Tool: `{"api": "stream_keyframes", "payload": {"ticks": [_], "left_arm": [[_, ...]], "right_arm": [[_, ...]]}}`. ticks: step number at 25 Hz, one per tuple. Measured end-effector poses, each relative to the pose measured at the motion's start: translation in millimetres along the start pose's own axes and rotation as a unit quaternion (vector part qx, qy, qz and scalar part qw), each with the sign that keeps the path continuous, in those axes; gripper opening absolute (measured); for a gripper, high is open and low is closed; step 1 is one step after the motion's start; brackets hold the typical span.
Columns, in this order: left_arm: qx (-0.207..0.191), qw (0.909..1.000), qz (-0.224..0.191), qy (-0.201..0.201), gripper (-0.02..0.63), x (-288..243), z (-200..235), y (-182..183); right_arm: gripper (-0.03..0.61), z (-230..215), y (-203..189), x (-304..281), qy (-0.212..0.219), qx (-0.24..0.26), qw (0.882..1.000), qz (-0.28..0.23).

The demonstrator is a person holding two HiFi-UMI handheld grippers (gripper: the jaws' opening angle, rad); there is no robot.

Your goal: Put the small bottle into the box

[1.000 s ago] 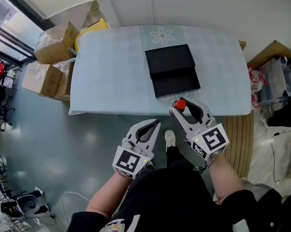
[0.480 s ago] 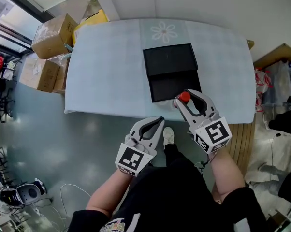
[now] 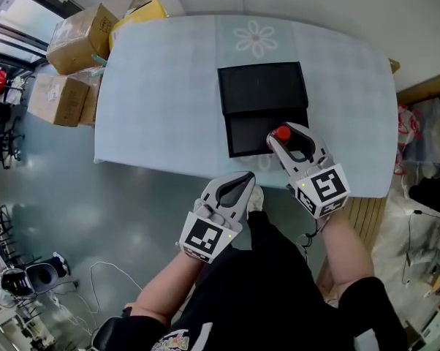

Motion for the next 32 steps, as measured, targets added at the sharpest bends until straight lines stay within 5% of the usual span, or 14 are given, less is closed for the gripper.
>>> {"api": "stream_keyframes", "payload": {"ticks": [32], "left_arm": [[0.041,0.9984,0.028,0.027,0.008,-16,17,-23]], "right_arm": [[0.158,-11,-68,-60,0.027,0.076,0.994,0.072]]}}
Point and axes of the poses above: the fingertips, and each gripper's own axes: x backward along the fingers, z to its left, y out of its top, the point moved 8 cm from there along x, backward along the fingers, and after that the axes turned 1 degree about -y, right-handed, at the moved point
